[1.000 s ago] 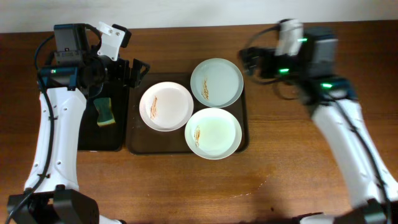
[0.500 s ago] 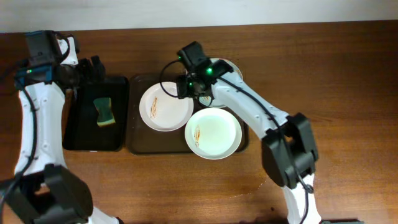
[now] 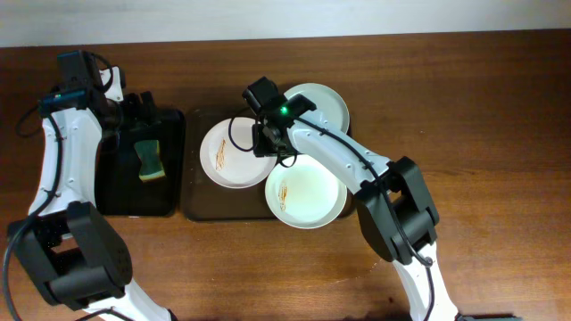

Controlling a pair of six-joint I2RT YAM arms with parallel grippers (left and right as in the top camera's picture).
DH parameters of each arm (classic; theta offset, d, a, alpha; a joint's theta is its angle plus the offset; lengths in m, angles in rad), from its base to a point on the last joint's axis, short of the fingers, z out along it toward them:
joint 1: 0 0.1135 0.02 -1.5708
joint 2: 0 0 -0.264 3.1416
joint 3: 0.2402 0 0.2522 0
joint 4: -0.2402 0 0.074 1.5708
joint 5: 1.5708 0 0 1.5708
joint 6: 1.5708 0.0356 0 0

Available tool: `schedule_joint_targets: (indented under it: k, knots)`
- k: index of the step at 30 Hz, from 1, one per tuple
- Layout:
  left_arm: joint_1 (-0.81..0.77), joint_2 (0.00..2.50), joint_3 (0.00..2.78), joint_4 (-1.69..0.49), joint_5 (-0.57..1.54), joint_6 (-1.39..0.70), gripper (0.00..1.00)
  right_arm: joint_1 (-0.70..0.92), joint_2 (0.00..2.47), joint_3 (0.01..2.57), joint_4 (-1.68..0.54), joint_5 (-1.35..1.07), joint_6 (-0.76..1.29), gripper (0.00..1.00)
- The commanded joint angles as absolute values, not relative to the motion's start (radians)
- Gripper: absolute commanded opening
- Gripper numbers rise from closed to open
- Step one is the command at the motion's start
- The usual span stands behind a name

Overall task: Clean dirty plates on tray and stack at the side
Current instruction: 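Reach the left gripper to the sponge and the right gripper to the front-left plate, then grasp the green sponge with the left gripper and the plate rim with the right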

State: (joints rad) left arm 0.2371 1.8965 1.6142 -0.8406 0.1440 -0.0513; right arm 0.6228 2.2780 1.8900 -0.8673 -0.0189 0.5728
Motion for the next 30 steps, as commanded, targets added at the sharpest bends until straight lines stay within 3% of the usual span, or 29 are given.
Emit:
schedule_joint_targets:
  k: [1,4,13,21,24,30]
  knots:
    - [0.241,1.906,1.631,-0.828,0.133,-0.068,0.99,0.628,2.326,1.911,-0.865,-0.014,0.612,0.44]
    - [0.241,1.906,1.631,-0.824,0.133,-0.068,0.99,0.627,2.345,1.911,-0.852,-0.011,0.631,0.43]
    - [0.241,1.906,1.607,-0.841,0.134,-0.068,0.99,0.659,2.365,1.911,-0.679,-0.028,0.649,0.18]
    - [0.241,1.916,1.596,-0.941,0.189,-0.068,0.99,0.661,2.404,1.912,-0.677,-0.087,0.662,0.17]
    - [0.241,1.916,1.592,-0.956,0.194,-0.087,0.98,0.654,2.404,1.912,-0.677,-0.086,0.662,0.04]
    - [0.241,1.919,1.460,-0.845,0.192,-0.128,0.89,0.595,2.404,1.912,-0.685,-0.132,0.663,0.04]
